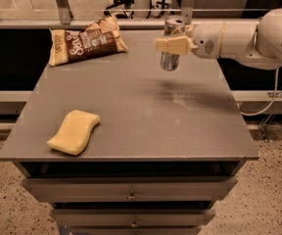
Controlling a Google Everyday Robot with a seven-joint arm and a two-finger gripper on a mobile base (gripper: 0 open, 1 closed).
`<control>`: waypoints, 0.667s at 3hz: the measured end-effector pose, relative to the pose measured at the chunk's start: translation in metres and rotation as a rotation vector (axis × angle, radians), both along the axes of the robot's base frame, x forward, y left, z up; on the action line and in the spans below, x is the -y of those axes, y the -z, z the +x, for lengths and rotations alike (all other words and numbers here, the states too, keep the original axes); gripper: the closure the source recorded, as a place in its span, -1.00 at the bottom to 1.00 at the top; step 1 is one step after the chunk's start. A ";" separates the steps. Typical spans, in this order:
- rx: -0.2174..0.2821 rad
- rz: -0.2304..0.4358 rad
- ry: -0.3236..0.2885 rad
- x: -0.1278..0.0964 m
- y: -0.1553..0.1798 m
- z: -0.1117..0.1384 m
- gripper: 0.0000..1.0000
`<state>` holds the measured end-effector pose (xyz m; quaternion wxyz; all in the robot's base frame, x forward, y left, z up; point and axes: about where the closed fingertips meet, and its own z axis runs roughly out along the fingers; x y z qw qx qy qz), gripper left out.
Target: Move redbull can near sponge
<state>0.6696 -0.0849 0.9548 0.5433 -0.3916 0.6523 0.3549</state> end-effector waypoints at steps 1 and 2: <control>-0.054 0.041 -0.091 -0.031 0.007 -0.061 1.00; -0.102 0.061 -0.162 -0.059 0.021 -0.110 1.00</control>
Offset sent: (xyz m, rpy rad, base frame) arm -0.1792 0.0946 -0.0503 0.0822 0.1860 0.2544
